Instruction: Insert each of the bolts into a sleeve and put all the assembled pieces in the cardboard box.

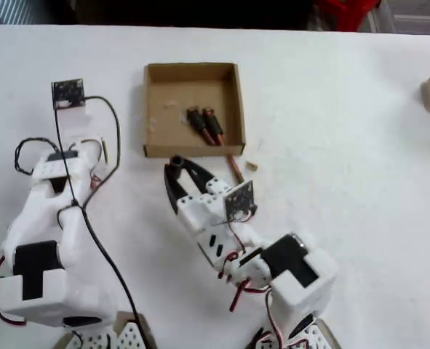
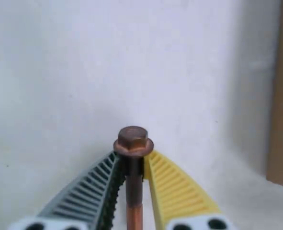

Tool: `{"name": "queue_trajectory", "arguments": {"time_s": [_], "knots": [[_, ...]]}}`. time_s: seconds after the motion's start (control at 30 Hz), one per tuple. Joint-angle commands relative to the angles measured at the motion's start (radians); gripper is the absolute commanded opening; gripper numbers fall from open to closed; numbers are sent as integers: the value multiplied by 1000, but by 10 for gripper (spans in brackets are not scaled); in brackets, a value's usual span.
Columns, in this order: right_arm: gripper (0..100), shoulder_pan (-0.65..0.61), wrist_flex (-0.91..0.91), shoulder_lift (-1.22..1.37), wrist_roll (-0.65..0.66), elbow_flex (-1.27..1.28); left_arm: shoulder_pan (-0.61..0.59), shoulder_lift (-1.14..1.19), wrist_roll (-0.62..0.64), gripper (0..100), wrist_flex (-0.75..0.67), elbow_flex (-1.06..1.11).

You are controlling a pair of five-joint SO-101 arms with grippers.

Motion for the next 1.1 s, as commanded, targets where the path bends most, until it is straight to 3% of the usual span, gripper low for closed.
{"name": "queue_trajectory", "arguments": {"time_s": [0.0,0.37,0.5,0.73,1.07], "knots": [[15,-16,-70,15,-9,11,-7,-8,8,20,-29,-6],[15,-18,-179,16,-9,137,35,-16,2,20,-89,0],[15,-15,-179,22,-9,146,45,-18,0,20,-319,101],[15,-12,-179,22,-8,146,108,-21,-2,20,-957,404],[15,-12,-177,22,-8,144,200,-300,0,20,-1135,603]]}}
